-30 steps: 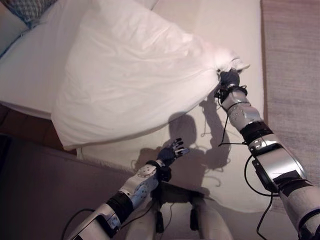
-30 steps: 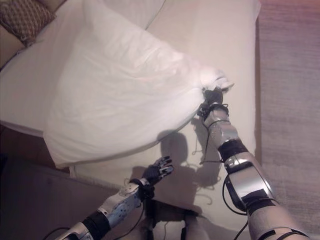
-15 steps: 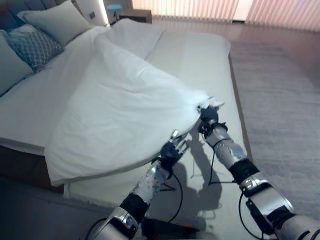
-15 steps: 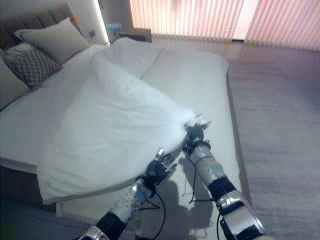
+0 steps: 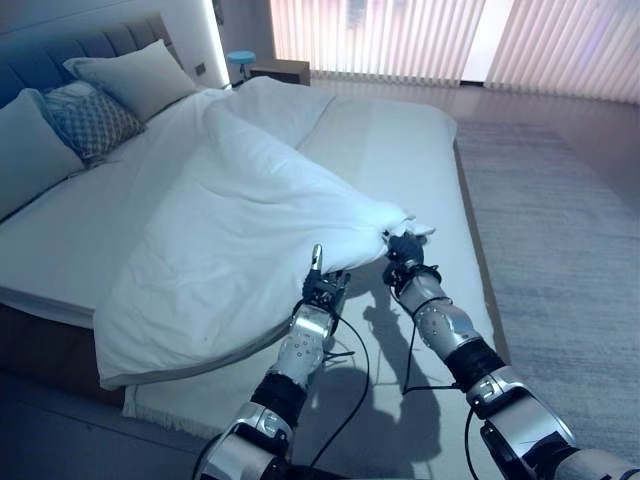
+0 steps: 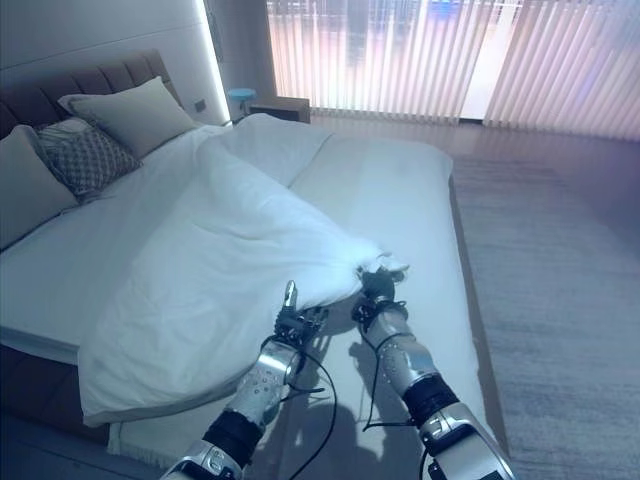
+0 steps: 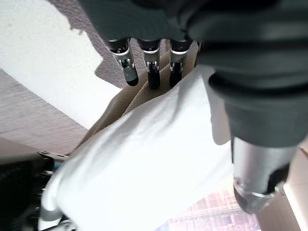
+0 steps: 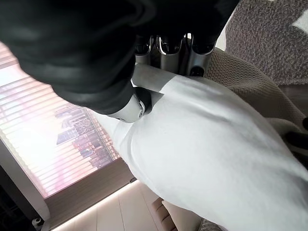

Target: Make the bed

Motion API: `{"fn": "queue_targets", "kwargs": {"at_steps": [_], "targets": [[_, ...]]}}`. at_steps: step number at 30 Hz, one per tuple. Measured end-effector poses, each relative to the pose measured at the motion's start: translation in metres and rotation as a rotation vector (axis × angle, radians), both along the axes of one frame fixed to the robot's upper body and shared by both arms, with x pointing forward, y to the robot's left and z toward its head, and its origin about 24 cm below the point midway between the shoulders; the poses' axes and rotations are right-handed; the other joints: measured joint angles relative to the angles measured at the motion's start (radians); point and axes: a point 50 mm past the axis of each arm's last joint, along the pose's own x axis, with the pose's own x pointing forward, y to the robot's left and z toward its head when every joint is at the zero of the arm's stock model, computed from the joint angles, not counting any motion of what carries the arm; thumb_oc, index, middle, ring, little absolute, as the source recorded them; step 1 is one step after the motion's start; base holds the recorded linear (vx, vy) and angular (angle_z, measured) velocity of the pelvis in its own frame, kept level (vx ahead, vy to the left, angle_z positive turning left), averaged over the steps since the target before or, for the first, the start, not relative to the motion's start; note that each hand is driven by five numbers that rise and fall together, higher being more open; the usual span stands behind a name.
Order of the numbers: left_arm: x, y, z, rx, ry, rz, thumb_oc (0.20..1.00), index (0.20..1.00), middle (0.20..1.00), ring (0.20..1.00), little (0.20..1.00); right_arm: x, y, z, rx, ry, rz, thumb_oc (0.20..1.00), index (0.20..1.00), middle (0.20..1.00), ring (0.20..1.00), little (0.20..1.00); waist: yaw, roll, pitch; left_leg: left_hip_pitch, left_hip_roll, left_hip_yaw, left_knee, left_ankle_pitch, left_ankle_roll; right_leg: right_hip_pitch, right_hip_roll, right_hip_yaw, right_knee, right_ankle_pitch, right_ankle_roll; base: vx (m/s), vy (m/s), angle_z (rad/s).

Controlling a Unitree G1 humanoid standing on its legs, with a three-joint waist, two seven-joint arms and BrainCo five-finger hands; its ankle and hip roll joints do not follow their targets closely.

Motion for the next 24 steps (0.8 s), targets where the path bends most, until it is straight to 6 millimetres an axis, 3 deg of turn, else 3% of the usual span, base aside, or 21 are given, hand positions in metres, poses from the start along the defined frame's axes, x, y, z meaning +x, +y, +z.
{"fn": "queue_targets", "kwargs": {"at_steps": [15, 16, 17, 21, 24], "targets": [[0.003, 0.008, -0.003, 0.026, 0.08, 0.097, 1.0, 1.0, 1.0, 1.0, 1.0, -0.005, 0.005, -0.006, 0.028, 0.011, -0.017, 0.2, 0.2, 0.2, 0.2, 0.2, 0.001, -0.005, -0.01, 0.001, 0.001, -0.009, -0.001, 0.0, 0.0, 0.006, 0.0, -0.011, 0.0, -0.002, 0.0, 0.0, -0.003, 0.01], [0.003, 0.009, -0.004, 0.02, 0.091, 0.11, 0.567, 0.567, 0.567, 0.567, 0.567, -0.006, 0.006, -0.009, 0.036, 0.018, -0.017, 0.2, 0.2, 0.2, 0.2, 0.2, 0.001, -0.004, -0.013, 0.001, 0.001, -0.01, -0.002, 0.0, 0.0, 0.006, 0.0, -0.013, 0.0, -0.004, -0.003, 0.01, -0.018, 0.04], [0.003, 0.009, -0.004, 0.02, 0.095, 0.116, 0.2, 0.2, 0.2, 0.2, 0.2, -0.007, 0.007, -0.01, 0.04, 0.021, -0.019, 0.2, 0.2, 0.2, 0.2, 0.2, 0.001, -0.004, -0.015, 0.001, 0.001, -0.011, -0.002, 0.0, 0.0, 0.007, 0.0, -0.015, 0.0, -0.005, -0.004, 0.01, -0.022, 0.07], [0.003, 0.011, -0.004, 0.059, 0.094, 0.129, 0.2, 0.2, 0.2, 0.2, 0.2, -0.012, 0.009, -0.013, 0.06, 0.022, -0.025, 0.2, 0.2, 0.2, 0.2, 0.2, 0.002, -0.004, -0.016, 0.002, 0.001, -0.028, -0.002, 0.001, 0.0, 0.016, 0.0, -0.027, 0.0, -0.01, -0.007, 0.01, -0.027, 0.12], [-0.002, 0.016, -0.01, 0.128, 0.093, 0.132, 0.2, 0.2, 0.2, 0.2, 0.2, -0.023, 0.013, -0.026, 0.091, 0.056, -0.03, 0.2, 0.2, 0.2, 0.2, 0.2, 0.003, -0.003, -0.016, 0.021, 0.002, -0.032, -0.001, 0.0, 0.001, 0.037, 0.001, -0.031, 0.0, -0.02, -0.007, -0.04, -0.014, 0.06]]}}
